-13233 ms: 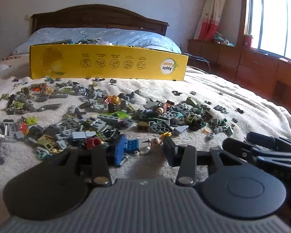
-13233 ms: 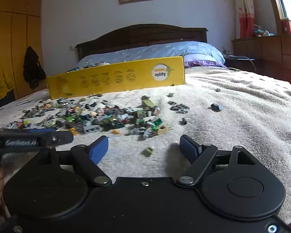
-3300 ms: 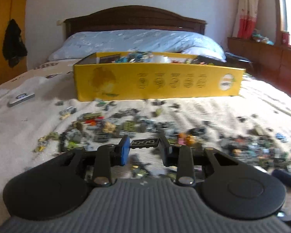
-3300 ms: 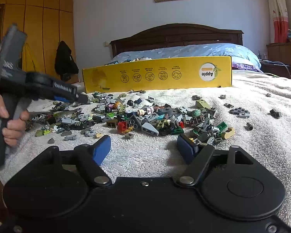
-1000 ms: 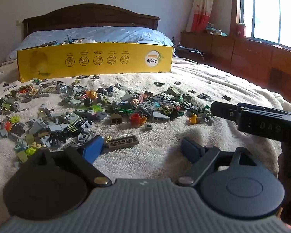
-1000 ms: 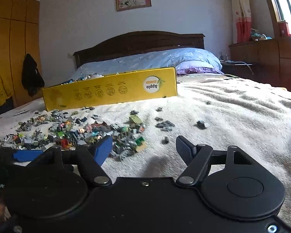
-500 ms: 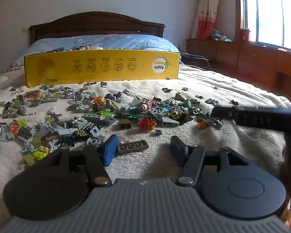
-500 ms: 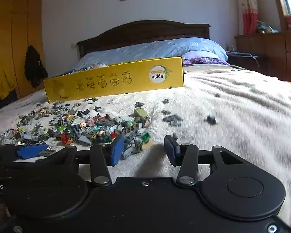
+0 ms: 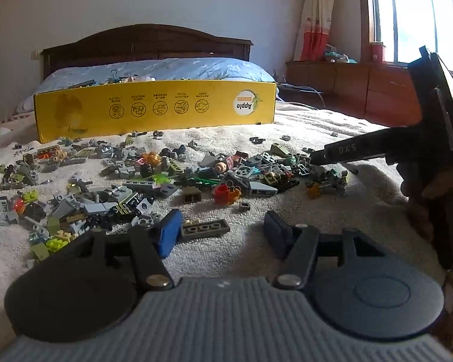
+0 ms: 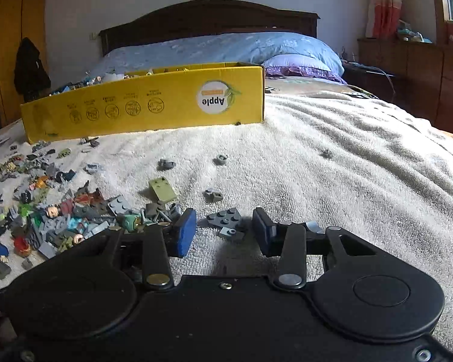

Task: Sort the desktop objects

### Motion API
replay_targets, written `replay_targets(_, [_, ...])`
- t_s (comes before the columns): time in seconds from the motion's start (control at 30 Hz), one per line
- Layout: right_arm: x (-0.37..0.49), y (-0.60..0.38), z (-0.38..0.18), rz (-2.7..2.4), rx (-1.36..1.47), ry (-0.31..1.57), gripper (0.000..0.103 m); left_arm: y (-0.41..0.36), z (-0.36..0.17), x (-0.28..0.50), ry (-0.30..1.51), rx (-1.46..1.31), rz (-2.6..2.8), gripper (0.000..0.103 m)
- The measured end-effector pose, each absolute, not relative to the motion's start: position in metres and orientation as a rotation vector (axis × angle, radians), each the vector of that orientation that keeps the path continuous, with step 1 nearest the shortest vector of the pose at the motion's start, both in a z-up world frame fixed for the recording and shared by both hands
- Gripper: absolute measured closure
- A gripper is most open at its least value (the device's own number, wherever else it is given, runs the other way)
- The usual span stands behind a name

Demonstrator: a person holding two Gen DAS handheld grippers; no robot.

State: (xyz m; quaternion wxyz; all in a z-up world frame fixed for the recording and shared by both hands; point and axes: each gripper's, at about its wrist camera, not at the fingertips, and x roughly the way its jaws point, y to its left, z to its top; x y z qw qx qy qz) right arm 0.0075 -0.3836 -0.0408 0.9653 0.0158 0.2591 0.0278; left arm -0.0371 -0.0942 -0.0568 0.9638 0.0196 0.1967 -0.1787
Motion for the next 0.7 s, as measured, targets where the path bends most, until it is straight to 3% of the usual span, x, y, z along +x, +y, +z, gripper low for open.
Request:
replay_targets(0.13, [0.007, -0.378, -0.044, 0.039, -0.001, 0.52, 0.077, -0.094, -0.054, -0.038, 0.408, 0.04, -0.355, 0.035])
replay_targets(0.37, [0.006, -0.378, -0.044, 0.034, -0.003, 0.507, 0.082, -0.09, -0.049, -0.034, 0.456, -0.025, -0.339, 0.036])
replay_targets(0.6, [0.001, -0.382, -0.04, 0.044, 0.021, 0.486, 0.082, -0.084, -0.045, -0.033, 0.471, -0.045, -0.332, 0.062])
replay_targets(0.7, [0.0, -0.386, -0.037, 0.041, 0.046, 0.485, 0.082, -0.078, -0.043, -0.031, 0.478, -0.067, -0.331, 0.067])
